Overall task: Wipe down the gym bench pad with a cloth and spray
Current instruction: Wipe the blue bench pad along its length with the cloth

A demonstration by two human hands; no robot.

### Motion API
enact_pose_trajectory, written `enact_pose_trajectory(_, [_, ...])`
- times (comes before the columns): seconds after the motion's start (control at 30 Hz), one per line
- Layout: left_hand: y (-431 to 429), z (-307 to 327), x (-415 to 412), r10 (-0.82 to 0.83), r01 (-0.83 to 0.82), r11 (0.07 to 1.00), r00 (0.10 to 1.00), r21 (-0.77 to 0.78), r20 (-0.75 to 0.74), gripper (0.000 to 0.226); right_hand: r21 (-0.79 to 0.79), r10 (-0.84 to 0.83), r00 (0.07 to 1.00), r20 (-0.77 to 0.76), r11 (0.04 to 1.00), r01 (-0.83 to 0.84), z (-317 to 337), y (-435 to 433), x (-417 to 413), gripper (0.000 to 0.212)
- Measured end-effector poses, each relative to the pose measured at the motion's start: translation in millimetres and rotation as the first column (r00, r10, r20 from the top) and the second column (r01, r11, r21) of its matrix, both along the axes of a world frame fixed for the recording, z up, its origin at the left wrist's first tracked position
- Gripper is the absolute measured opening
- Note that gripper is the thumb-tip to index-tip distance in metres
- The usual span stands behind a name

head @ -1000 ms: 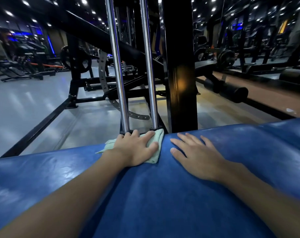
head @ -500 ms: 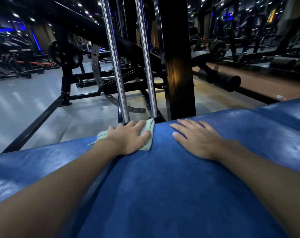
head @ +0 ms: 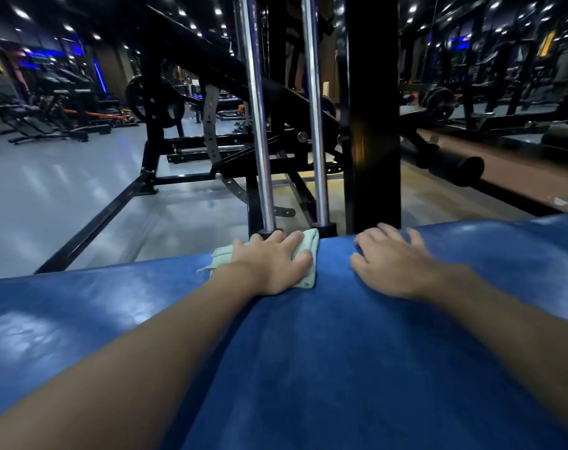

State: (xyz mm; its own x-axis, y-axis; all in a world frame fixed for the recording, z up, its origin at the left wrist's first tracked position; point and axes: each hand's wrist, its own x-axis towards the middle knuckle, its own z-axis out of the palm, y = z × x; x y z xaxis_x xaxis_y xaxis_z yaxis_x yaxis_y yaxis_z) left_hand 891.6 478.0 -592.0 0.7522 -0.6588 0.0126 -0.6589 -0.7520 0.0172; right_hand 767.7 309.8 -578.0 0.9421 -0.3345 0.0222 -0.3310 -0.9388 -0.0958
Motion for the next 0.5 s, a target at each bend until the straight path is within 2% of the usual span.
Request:
enact_pose_trajectory(0.13, [38,0,14,0.001,-0.001,1.000,1.000,-0.007,-0.019,0.057,0.104,0.080,0.997,-0.009,0.991,-0.079,-11,53,19,0.055])
enact_pose_trajectory(0.3, [103,1,42,0.079,-0.078,0.996,0.997,0.048,-0.016,0.056,0.026,0.009,0.997,-0.071,1.000,-0.007,-15,62,25,0.054])
enact_pose_trajectory(0.43, [78,1,32,-0.023,0.023,0.999,1.000,0.022,-0.019,0.054,0.134,0.036,0.999,0.018,0.990,-0.038,-16,101,32,0.051])
enact_pose_trajectory(0.5, [75,1,31,-0.055,0.056,0.998,0.998,0.019,-0.026,0.056,0.109,0.054,0.999,0.008,0.993,-0.054,-21,112,31,0.051])
